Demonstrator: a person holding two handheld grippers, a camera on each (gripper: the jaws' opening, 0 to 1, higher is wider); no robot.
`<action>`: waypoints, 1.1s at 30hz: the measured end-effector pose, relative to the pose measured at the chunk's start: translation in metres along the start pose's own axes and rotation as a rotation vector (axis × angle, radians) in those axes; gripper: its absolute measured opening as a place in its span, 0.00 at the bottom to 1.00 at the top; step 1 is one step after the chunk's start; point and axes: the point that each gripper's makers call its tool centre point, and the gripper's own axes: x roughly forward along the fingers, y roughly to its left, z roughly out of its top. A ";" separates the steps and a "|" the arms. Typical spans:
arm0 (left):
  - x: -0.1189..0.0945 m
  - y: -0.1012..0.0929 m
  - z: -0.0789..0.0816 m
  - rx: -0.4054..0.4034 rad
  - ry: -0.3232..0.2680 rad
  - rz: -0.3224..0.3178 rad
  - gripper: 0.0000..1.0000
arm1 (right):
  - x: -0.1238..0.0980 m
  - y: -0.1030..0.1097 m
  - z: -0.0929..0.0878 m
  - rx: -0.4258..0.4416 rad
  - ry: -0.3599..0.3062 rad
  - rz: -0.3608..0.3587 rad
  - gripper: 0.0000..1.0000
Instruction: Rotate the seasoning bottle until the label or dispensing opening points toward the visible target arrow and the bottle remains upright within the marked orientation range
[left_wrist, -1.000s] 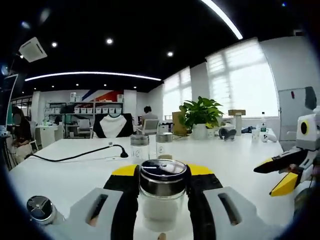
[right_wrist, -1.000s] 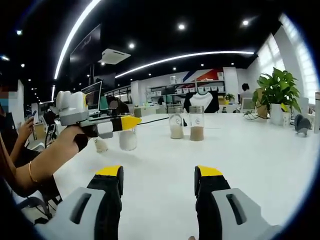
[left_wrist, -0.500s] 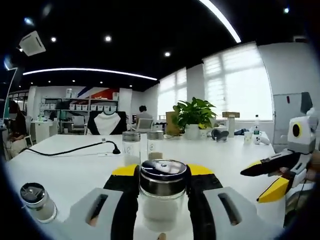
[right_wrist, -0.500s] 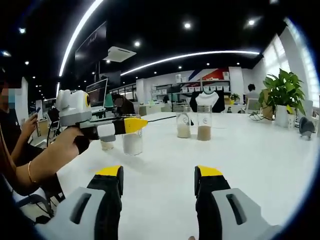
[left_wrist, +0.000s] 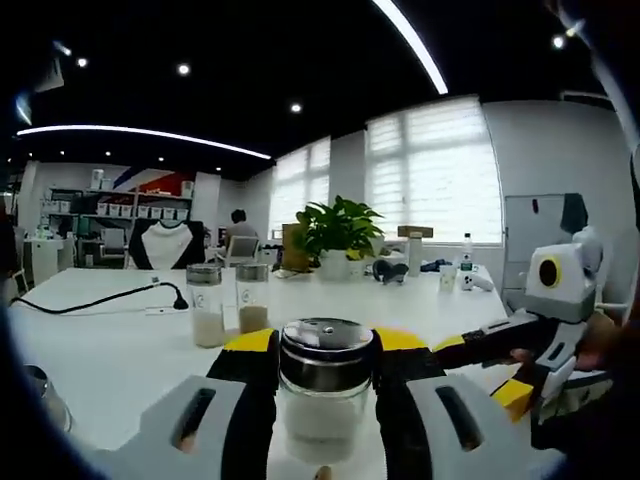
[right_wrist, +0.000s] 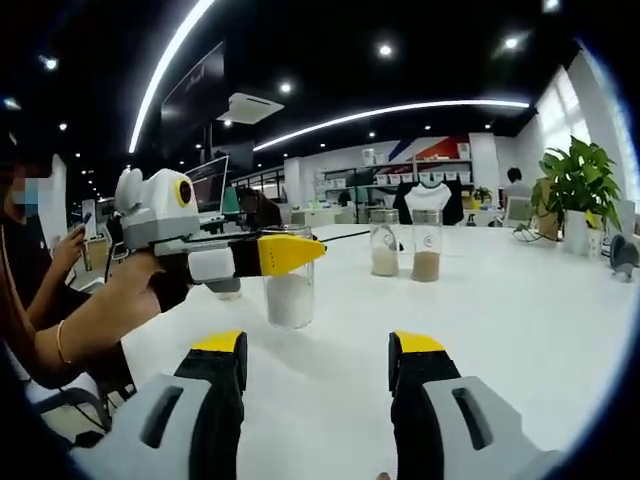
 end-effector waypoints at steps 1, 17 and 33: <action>0.000 0.001 0.000 0.000 0.004 -0.013 0.38 | 0.001 0.000 0.002 0.004 -0.007 0.000 0.56; 0.007 -0.044 0.006 -0.045 0.001 -0.158 0.38 | 0.003 0.011 0.007 0.009 -0.038 0.038 0.55; 0.009 -0.078 0.010 -0.049 0.008 -0.308 0.38 | 0.001 0.009 0.005 0.018 -0.043 0.038 0.52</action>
